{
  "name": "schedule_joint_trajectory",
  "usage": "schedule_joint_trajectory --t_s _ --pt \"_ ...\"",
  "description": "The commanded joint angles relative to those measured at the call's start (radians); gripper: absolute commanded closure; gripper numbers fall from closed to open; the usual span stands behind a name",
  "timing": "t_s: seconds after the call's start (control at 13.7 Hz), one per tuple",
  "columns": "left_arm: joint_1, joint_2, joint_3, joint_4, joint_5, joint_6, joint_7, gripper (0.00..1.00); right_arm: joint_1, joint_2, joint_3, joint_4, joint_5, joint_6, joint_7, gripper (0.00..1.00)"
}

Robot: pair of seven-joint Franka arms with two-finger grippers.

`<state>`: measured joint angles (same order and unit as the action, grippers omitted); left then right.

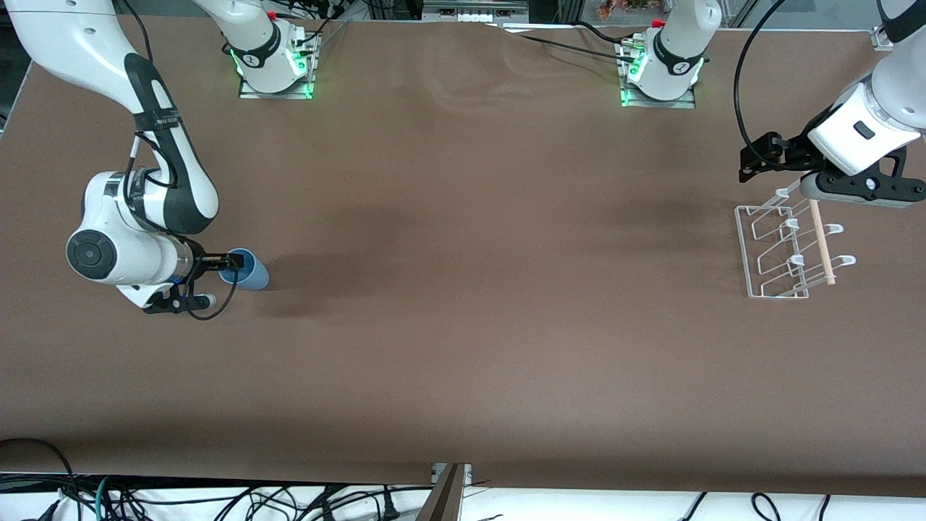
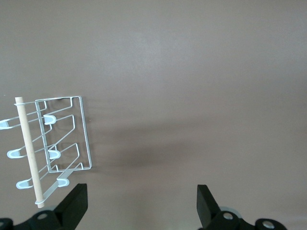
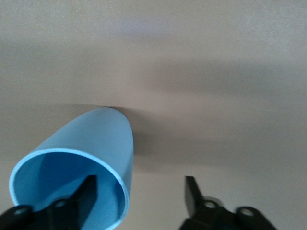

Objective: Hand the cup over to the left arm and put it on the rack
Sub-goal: 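Close the right gripper on the blue cup and lift it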

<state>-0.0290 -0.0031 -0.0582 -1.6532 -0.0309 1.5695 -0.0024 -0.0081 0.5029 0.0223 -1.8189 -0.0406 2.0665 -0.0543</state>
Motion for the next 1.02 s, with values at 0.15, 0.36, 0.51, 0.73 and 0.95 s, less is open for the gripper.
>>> schedule_joint_trajectory --t_s 0.15,0.36,0.51,0.73,0.95 --pt "0.001 0.005 -0.005 0.021 -0.003 -0.019 -0.011 0.00 -0.007 0.003 0.010 0.001 0.062 0.006 -0.016 0.98" --pt "0.001 0.005 -0.005 0.021 -0.001 -0.019 -0.011 0.00 -0.004 0.014 0.015 0.032 0.073 0.003 -0.006 1.00" --pt "0.001 0.005 -0.005 0.021 -0.003 -0.019 -0.011 0.00 -0.003 0.017 0.016 0.059 0.109 -0.002 -0.010 1.00" --pt "0.001 0.005 -0.006 0.021 -0.003 -0.019 -0.011 0.00 0.005 0.014 0.021 0.127 0.217 -0.025 -0.012 1.00" --pt "0.001 0.005 -0.008 0.021 -0.003 -0.019 -0.011 0.00 0.025 0.014 0.062 0.225 0.367 -0.117 0.008 1.00"
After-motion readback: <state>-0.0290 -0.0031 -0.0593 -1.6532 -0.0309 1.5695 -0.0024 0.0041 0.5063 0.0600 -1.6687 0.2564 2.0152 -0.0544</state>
